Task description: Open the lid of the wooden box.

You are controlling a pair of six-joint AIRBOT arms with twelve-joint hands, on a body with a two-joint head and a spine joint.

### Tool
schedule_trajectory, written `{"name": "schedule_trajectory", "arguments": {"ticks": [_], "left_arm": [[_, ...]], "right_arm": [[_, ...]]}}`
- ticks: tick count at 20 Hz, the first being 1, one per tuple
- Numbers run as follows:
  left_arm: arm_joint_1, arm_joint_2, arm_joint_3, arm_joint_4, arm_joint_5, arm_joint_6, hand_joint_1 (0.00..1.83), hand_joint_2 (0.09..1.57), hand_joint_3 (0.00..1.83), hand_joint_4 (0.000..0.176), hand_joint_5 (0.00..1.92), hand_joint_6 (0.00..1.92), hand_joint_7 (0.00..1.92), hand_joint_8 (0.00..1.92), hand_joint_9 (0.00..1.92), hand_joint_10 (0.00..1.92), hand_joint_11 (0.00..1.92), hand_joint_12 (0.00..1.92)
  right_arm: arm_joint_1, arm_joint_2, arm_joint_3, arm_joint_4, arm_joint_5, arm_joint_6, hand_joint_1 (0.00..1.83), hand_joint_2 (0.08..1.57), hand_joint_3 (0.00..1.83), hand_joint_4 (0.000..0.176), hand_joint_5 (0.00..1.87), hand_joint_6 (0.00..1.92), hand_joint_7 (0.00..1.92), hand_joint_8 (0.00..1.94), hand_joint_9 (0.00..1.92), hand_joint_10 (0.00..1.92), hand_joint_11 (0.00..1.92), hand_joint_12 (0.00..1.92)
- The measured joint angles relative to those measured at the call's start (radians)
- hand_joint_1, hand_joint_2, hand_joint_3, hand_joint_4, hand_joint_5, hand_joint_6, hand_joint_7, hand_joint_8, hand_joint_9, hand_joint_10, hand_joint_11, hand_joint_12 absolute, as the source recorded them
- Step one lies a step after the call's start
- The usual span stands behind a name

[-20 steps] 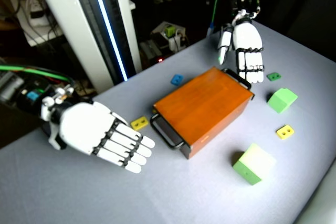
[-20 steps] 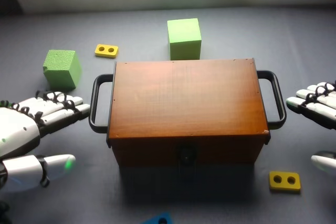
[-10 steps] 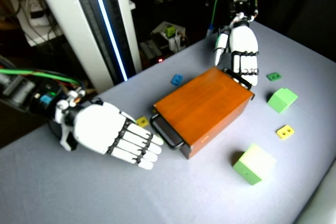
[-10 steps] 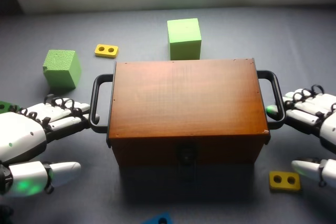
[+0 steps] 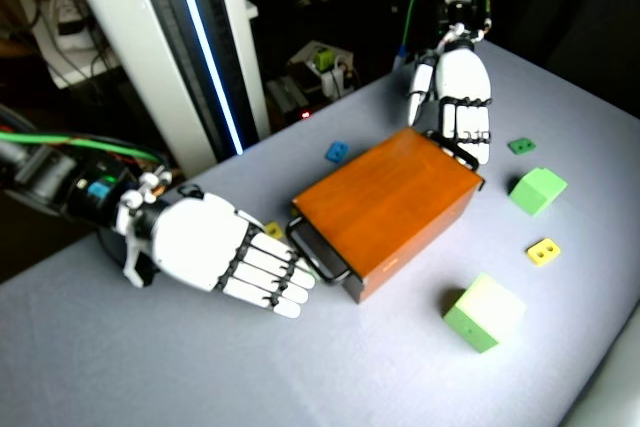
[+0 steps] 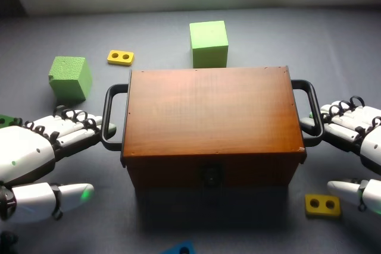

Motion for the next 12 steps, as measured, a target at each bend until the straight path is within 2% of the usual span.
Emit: {"name": "schedule_trajectory", "arguments": {"ticks": [1, 2, 4, 5, 7, 10, 11, 12], "left_arm": [[0.0, 0.0, 0.0, 0.0, -0.001, -0.002, 0.19, 1.44, 0.0, 0.058, 0.0, 0.0, 0.0, 0.0, 0.0, 0.0, 0.0, 0.0], [0.0, 0.0, 0.0, 0.0, -0.006, -0.003, 0.16, 1.44, 0.0, 0.079, 0.0, 0.0, 0.0, 0.0, 0.0, 0.0, 0.0, 0.0], [0.0, 0.0, 0.0, 0.001, -0.021, -0.003, 0.02, 1.45, 0.01, 0.087, 0.0, 0.0, 0.0, 0.0, 0.0, 0.0, 0.0, 0.0], [0.0, 0.0, -0.002, 0.005, -0.035, -0.004, 0.01, 1.44, 0.0, 0.097, 0.0, 0.0, 0.0, 0.0, 0.0, 0.0, 0.0, 0.0], [0.0, 0.0, -0.002, 0.004, -0.045, -0.005, 0.05, 1.43, 0.0, 0.099, 0.0, 0.0, 0.0, 0.0, 0.0, 0.0, 0.0, 0.0], [0.0, 0.0, -0.006, 0.002, -0.057, -0.005, 0.17, 1.44, 0.0, 0.112, 0.0, 0.0, 0.0, 0.0, 0.0, 0.0, 0.0, 0.0], [0.0, 0.0, -0.006, 0.006, -0.066, -0.006, 0.2, 1.43, 0.0, 0.094, 0.0, 0.0, 0.0, 0.0, 0.0, 0.0, 0.0, 0.0], [0.0, 0.001, -0.006, 0.007, -0.074, -0.006, 0.25, 1.43, 0.0, 0.105, 0.0, 0.0, 0.0, 0.0, 0.0, 0.0, 0.0, 0.0]], "right_arm": [[0.0, 0.007, -0.004, 0.0, 0.004, 0.002, 0.42, 1.41, 0.01, 0.0, 0.0, 0.0, 0.0, 0.0, 0.0, 0.0, 0.0, 0.0], [0.0, 0.012, -0.007, -0.001, 0.009, 0.002, 0.43, 1.42, 0.01, 0.0, 0.0, 0.0, 0.0, 0.0, 0.0, 0.0, 0.0, 0.0], [0.0, 0.019, -0.014, -0.002, 0.032, 0.004, 0.48, 1.41, 0.0, 0.0, 0.0, 0.0, 0.0, 0.0, 0.0, 0.0, 0.0, 0.0], [0.0, 0.024, -0.015, -0.008, 0.041, 0.007, 0.46, 1.41, 0.0, 0.0, 0.0, 0.0, 0.0, 0.0, 0.0, 0.0, 0.0, 0.0], [0.0, 0.024, -0.02, -0.005, 0.052, 0.011, 0.36, 1.44, 0.01, 0.0, 0.0, 0.0, 0.0, 0.0, 0.0, 0.0, 0.0, 0.0], [0.0, 0.03, -0.026, -0.004, 0.067, 0.016, 0.38, 1.44, 0.01, 0.0, 0.0, 0.0, 0.0, 0.0, 0.0, 0.0, 0.0, 0.0], [0.0, 0.034, -0.027, -0.008, 0.076, 0.018, 0.41, 1.43, 0.0, 0.0, 0.0, 0.0, 0.0, 0.0, 0.0, 0.0, 0.0, 0.0], [0.0, 0.037, -0.031, -0.008, 0.085, 0.019, 0.41, 1.42, 0.0, 0.0, 0.0, 0.0, 0.0, 0.0, 0.0, 0.0, 0.0, 0.0]]}}
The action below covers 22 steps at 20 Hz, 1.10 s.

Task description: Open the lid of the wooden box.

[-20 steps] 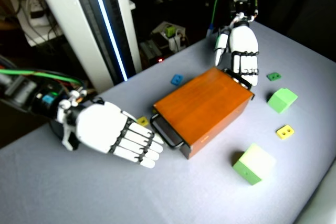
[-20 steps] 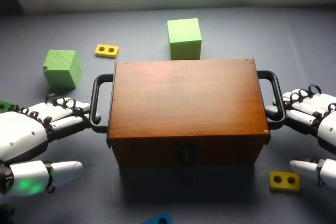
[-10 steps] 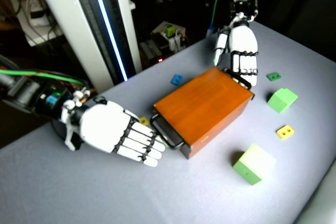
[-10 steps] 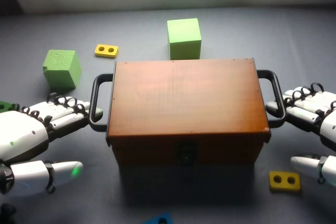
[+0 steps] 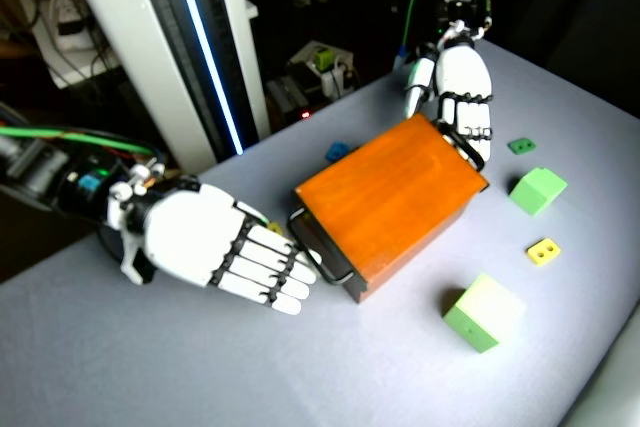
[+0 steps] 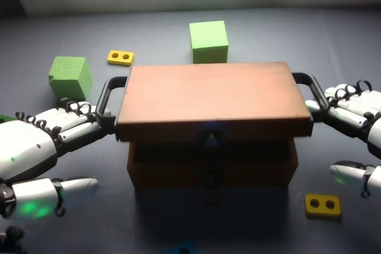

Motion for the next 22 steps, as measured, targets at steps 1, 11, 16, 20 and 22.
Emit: {"name": "schedule_trajectory", "arguments": {"ticks": [1, 11, 16, 20, 22], "left_arm": [[0.0, 0.003, -0.002, -0.004, -0.009, 0.0, 0.29, 1.43, 0.0, 0.097, 0.0, 0.0, 0.0, 0.0, 0.0, 0.0, 0.0, 0.0], [-0.035, 0.026, -0.006, -0.033, -0.052, 0.046, 0.42, 1.4, 0.0, 0.005, 0.0, 0.0, 0.0, 0.0, 0.0, 0.0, 0.0, 0.0], [-0.11, 0.021, 0.028, -0.037, -0.056, 0.061, 0.42, 1.41, 0.0, 0.0, 0.0, 0.0, 0.0, 0.0, 0.0, 0.0, 0.0, 0.0], [-0.169, -0.007, 0.069, -0.059, -0.043, 0.066, 0.43, 1.39, 0.0, 0.0, 0.0, 0.0, 0.0, 0.0, 0.0, 0.0, 0.0, 0.0], [-0.195, -0.024, 0.091, -0.075, -0.034, 0.069, 0.47, 1.38, 0.0, 0.019, 0.0, 0.0, 0.0, 0.0, 0.0, 0.0, 0.0, 0.0]], "right_arm": [[0.0, 0.003, -0.005, -0.003, 0.01, 0.001, 0.41, 1.42, 0.0, 0.0, 0.0, 0.0, 0.0, 0.0, 0.0, 0.0, 0.0, 0.0], [0.011, 0.022, 0.006, -0.011, 0.08, 0.007, 0.3, 1.44, 0.0, 0.0, 0.0, 0.0, 0.0, 0.0, 0.0, 0.0, 0.0, 0.0], [0.041, 0.022, 0.021, -0.012, 0.103, 0.007, 0.34, 1.45, 0.0, 0.0, 0.0, 0.0, 0.0, 0.0, 0.0, 0.0, 0.0, 0.0], [0.075, 0.004, 0.053, 0.002, 0.106, 0.008, 0.41, 1.44, 0.0, 0.0, 0.0, 0.0, 0.0, 0.0, 0.0, 0.0, 0.0, 0.27], [0.103, -0.011, 0.077, 0.013, 0.099, 0.008, 0.48, 1.42, 0.0, 0.0, 0.0, 0.0, 0.0, 0.0, 0.0, 0.0, 0.0, 0.01]]}}
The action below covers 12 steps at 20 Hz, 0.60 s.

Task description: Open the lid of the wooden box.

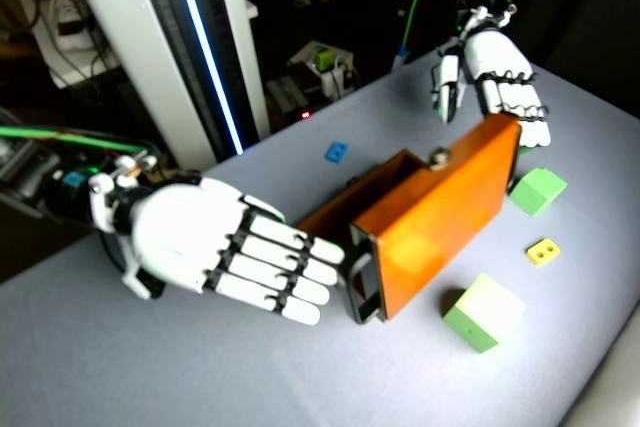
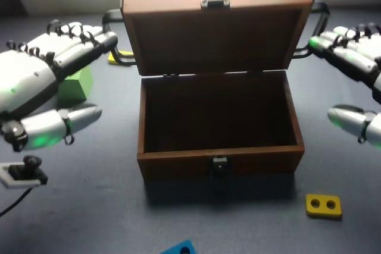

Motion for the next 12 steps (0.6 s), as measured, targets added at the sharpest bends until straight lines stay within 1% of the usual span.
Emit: {"name": "schedule_trajectory", "arguments": {"ticks": [1, 2, 3, 4, 6, 7, 8, 9, 10, 11, 12], "left_arm": [[-0.012, -0.008, 0.013, -0.005, 0.008, 0.0, 0.48, 1.37, 0.0, 0.021, 0.0, 0.0, 0.0, 0.0, 0.0, 0.0, 0.0, 0.0], [-0.031, -0.019, 0.029, -0.013, 0.021, 0.003, 0.49, 1.37, 0.0, 0.032, 0.0, 0.0, 0.0, 0.0, 0.0, 0.0, 0.01, 0.01], [-0.042, -0.027, 0.042, -0.023, 0.021, 0.003, 0.59, 1.36, 0.0, 0.016, 0.01, 0.0, 0.0, 0.0, 0.0, 0.0, 0.0, 0.0], [-0.056, -0.039, 0.054, -0.031, 0.024, 0.003, 0.61, 1.37, 0.0, 0.0, 0.02, 0.01, 0.0, 0.0, 0.0, 0.0, 0.01, 0.01], [-0.068, -0.051, 0.065, -0.05, 0.025, 0.003, 0.69, 1.36, 0.0, 0.0, 0.03, 0.01, 0.0, 0.0, 0.0, 0.0, 0.03, 0.02], [-0.068, -0.054, 0.064, -0.049, 0.026, 0.003, 0.7, 1.36, 0.0, 0.011, 0.02, 0.0, 0.0, 0.0, 0.0, 0.0, 0.03, 0.02], [-0.068, -0.056, 0.064, -0.039, 0.027, 0.003, 0.7, 1.36, 0.0, 0.013, 0.02, 0.0, 0.0, 0.0, 0.0, 0.0, 0.03, 0.02], [-0.068, -0.056, 0.064, -0.036, 0.023, 0.003, 0.67, 1.37, 0.0, 0.012, 0.02, 0.0, 0.0, 0.0, 0.0, 0.0, 0.02, 0.02], [-0.068, -0.056, 0.06, -0.045, 0.011, 0.003, 0.65, 1.37, 0.0, 0.001, 0.02, 0.0, 0.0, 0.0, 0.0, 0.0, 0.01, 0.02], [-0.061, -0.056, 0.056, -0.051, -0.003, 0.004, 0.64, 1.38, 0.0, 0.018, 0.01, 0.0, 0.0, 0.0, 0.0, 0.0, 0.0, 0.02], [-0.051, -0.051, 0.042, -0.054, -0.02, 0.003, 0.63, 1.38, 0.0, 0.028, 0.0, 0.0, 0.0, 0.0, 0.0, 0.0, 0.0, 0.03]], "right_arm": [[0.01, -0.007, 0.011, 0.008, -0.005, 0.0, 0.52, 1.43, 0.0, 0.0, 0.0, 0.0, 0.0, 0.0, 0.0, 0.0, 0.0, 0.0], [0.029, -0.013, 0.028, 0.014, -0.015, -0.001, 0.54, 1.43, 0.0, 0.0, 0.0, 0.0, 0.0, 0.0, 0.0, 0.0, 0.0, 0.0], [0.037, -0.017, 0.037, 0.024, -0.02, -0.002, 0.57, 1.43, 0.0, 0.0, 0.0, 0.0, 0.0, 0.0, 0.0, 0.0, 0.0, 0.0], [0.044, -0.019, 0.043, 0.032, -0.025, -0.004, 0.59, 1.42, 0.0, 0.0, 0.0, 0.0, 0.0, 0.0, 0.0, 0.0, 0.0, 0.0], [0.047, -0.024, 0.05, 0.04, -0.034, -0.008, 0.59, 1.41, 0.0, 0.0, 0.0, 0.0, 0.0, 0.0, 0.0, 0.0, 0.0, 0.0], [0.047, -0.024, 0.051, 0.04, -0.042, -0.008, 0.6, 1.4, 0.0, 0.0, 0.0, 0.0, 0.0, 0.0, 0.0, 0.0, 0.0, 0.0], [0.047, -0.024, 0.051, 0.041, -0.046, -0.008, 0.61, 1.41, 0.0, 0.0, 0.0, 0.0, 0.0, 0.0, 0.0, 0.0, 0.0, 0.0], [0.047, -0.024, 0.051, 0.04, -0.045, -0.008, 0.61, 1.42, 0.0, 0.0, 0.0, 0.0, 0.0, 0.0, 0.0, 0.0, 0.0, 0.0], [0.047, -0.024, 0.047, 0.04, -0.039, -0.009, 0.6, 1.41, 0.0, 0.0, 0.0, 0.0, 0.0, 0.0, 0.0, 0.0, 0.0, 0.0], [0.047, -0.019, 0.04, 0.041, -0.037, -0.008, 0.52, 1.43, 0.0, 0.0, 0.0, 0.0, 0.0, 0.0, 0.0, 0.0, 0.0, 0.0], [0.047, -0.014, 0.031, 0.037, -0.029, -0.009, 0.48, 1.43, 0.01, 0.0, 0.0, 0.0, 0.0, 0.0, 0.0, 0.0, 0.0, 0.0]]}}
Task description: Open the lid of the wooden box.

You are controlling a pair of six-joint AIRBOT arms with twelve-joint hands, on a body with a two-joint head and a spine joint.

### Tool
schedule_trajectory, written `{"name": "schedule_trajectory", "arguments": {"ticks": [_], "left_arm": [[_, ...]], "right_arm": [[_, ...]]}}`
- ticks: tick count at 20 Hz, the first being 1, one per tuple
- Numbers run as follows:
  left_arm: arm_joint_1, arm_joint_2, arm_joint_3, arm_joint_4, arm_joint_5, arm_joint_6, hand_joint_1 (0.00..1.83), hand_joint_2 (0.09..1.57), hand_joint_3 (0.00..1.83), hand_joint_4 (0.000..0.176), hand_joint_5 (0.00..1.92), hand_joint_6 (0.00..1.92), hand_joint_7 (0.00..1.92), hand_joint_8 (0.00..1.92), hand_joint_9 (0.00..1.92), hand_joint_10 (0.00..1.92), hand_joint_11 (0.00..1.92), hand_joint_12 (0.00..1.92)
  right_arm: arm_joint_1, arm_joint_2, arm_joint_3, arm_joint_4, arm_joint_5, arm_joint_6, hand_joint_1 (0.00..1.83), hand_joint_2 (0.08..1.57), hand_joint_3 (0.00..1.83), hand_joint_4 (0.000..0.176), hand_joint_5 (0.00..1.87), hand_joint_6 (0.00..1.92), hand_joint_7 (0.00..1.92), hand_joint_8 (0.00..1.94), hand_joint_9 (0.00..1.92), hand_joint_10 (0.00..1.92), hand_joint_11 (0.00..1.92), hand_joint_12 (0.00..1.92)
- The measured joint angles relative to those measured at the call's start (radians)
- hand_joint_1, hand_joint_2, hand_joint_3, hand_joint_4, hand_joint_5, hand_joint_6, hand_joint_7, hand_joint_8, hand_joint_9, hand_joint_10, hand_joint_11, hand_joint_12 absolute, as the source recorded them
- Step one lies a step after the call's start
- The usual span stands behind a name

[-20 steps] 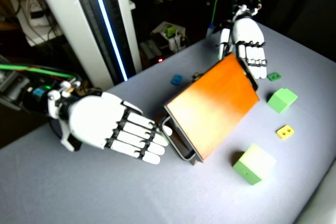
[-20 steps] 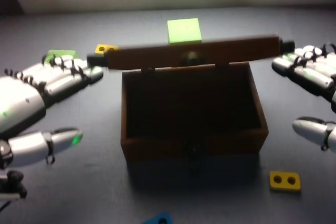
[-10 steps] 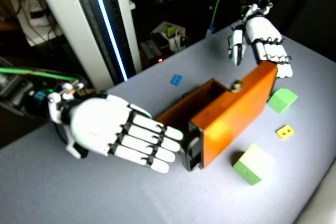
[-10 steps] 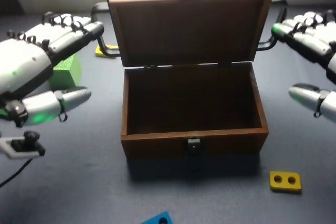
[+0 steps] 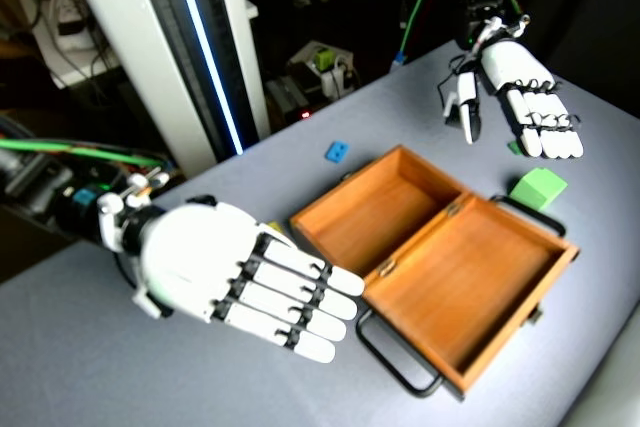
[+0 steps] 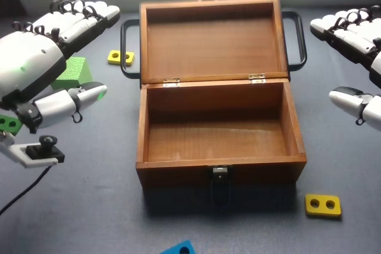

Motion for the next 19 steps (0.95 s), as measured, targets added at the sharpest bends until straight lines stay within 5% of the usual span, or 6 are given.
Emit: {"name": "schedule_trajectory", "arguments": {"ticks": [3, 6, 11, 15, 18, 19], "left_arm": [[0.019, 0.007, -0.02, 0.011, -0.045, 0.001, 0.51, 1.4, 0.01, 0.064, 0.0, 0.0, 0.0, 0.0, 0.0, 0.0, 0.0, 0.0], [0.039, 0.027, -0.038, 0.003, -0.1, 0.005, 0.46, 1.41, 0.01, 0.021, 0.0, 0.0, 0.0, 0.0, 0.0, 0.0, 0.0, 0.0], [0.063, 0.039, -0.066, -0.008, -0.165, 0.023, 0.21, 1.43, 0.01, 0.014, 0.0, 0.0, 0.0, 0.0, 0.0, 0.0, 0.0, 0.0], [0.083, 0.039, -0.079, -0.023, -0.243, 0.023, 0.0, 1.4, 0.0, 0.121, 0.0, 0.0, 0.0, 0.0, 0.0, 0.0, 0.0, 0.0], [0.088, 0.044, -0.096, -0.024, -0.296, 0.026, 0.0, 1.38, 0.0, 0.141, 0.0, 0.0, 0.0, 0.0, 0.0, 0.0, 0.0, 0.0], [0.095, 0.044, -0.096, -0.021, -0.316, 0.026, 0.0, 1.38, 0.0, 0.099, 0.0, 0.0, 0.0, 0.0, 0.0, 0.0, 0.0, 0.0]], "right_arm": [[-0.001, 0.023, -0.029, 0.002, 0.046, -0.002, 0.45, 1.46, 0.01, 0.001, 0.0, 0.0, 0.0, 0.0, 0.0, 0.0, 0.0, 0.0], [-0.019, 0.045, -0.056, 0.002, 0.113, -0.003, 0.29, 1.48, 0.0, 0.026, 0.0, 0.0, 0.0, 0.0, 0.0, 0.0, 0.0, 0.42], [-0.072, 0.085, -0.108, -0.007, 0.211, -0.004, 0.26, 1.46, 0.0, 0.021, 0.0, 0.0, 0.0, 0.0, 0.0, 0.0, 0.0, 0.0], [-0.124, 0.123, -0.145, -0.008, 0.315, -0.007, 0.02, 1.44, 0.0, 0.0, 0.0, 0.0, 0.0, 0.0, 0.0, 0.0, 0.0, 0.0], [-0.16, 0.144, -0.168, -0.011, 0.402, -0.011, 0.03, 1.41, 0.0, 0.042, 0.0, 0.0, 0.0, 0.0, 0.0, 0.0, 0.0, 0.0], [-0.164, 0.151, -0.174, -0.017, 0.414, -0.012, 0.13, 1.42, 0.0, 0.054, 0.0, 0.0, 0.0, 0.0, 0.0, 0.0, 0.04, 0.02]]}}
